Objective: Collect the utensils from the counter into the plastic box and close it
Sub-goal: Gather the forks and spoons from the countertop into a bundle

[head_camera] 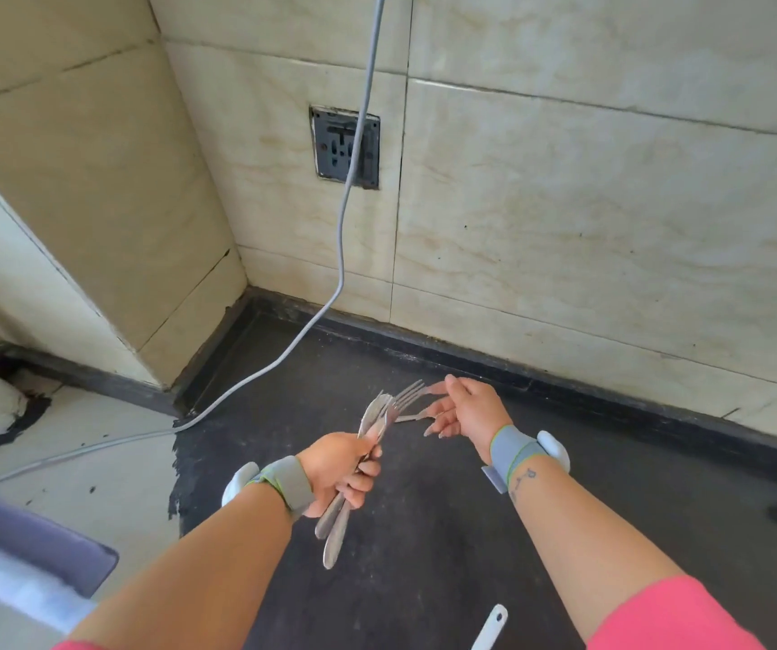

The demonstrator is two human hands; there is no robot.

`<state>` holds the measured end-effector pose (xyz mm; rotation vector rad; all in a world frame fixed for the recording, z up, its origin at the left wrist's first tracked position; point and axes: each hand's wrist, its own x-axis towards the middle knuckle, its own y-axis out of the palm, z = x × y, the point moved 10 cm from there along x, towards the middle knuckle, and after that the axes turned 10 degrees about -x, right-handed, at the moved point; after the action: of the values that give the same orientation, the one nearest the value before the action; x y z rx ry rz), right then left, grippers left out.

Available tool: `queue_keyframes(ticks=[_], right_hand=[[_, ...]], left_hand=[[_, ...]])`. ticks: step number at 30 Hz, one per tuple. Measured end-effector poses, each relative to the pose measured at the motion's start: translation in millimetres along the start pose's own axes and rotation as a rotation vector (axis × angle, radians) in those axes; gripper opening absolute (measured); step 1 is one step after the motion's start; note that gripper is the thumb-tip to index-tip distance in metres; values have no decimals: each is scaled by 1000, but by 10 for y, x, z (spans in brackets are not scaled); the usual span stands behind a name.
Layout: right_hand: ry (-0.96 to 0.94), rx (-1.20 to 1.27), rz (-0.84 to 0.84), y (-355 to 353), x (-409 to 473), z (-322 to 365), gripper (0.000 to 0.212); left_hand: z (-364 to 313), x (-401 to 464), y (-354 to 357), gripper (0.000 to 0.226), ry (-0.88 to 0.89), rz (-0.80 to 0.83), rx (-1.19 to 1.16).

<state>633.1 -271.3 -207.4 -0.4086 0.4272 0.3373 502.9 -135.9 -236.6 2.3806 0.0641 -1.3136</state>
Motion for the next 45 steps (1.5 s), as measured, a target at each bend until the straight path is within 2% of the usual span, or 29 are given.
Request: queue_keyframes(ticks=[1, 3, 6, 8, 11, 15, 20, 23, 29, 31, 34, 38, 41, 45], right_hand=[[51, -43, -30, -35, 146, -124, 27], [114, -348, -117, -182, 362, -365, 17], [147, -877, -100, -210, 609, -571, 37], [97, -1082, -57, -118, 703, -586, 50], [18, -1298, -35, 29, 837, -561, 58], [-136, -1504, -23, 212, 968, -464, 38], [-255, -1683, 32, 250, 916, -394, 35], [-258, -1603, 46, 170, 745, -238, 38], [-326, -1161, 49, -55, 199, 30, 31], [-339, -978, 54, -124, -21, 105, 22], [-365, -749, 51, -199, -293, 288, 26], [-357, -660, 17, -240, -634, 375, 30], [-307, -624, 5, -231, -795, 278, 26], [-246, -569, -4, -131, -973, 118, 22]], left_hand=[[-38, 42, -58, 40, 19, -28, -31], [-83, 83, -178, 48, 51, -96, -38], [-134, 151, -333, 49, 75, -170, -34], [-147, 202, -419, 43, 75, -206, -31], [-160, 230, -480, 40, 70, -220, -20], [-145, 270, -550, 39, 51, -208, -81], [-161, 247, -571, 38, 53, -207, -113], [-240, 152, -578, 39, 90, -223, -88], [-406, -148, -669, 40, 220, -335, 21], [-392, -263, -594, 41, 260, -328, 68], [-316, -376, -381, 43, 240, -288, 143], [-83, -513, 45, 42, 208, -153, 264], [167, -600, 375, 46, 142, 9, 194], [357, -674, 518, 42, 136, 63, 163]])
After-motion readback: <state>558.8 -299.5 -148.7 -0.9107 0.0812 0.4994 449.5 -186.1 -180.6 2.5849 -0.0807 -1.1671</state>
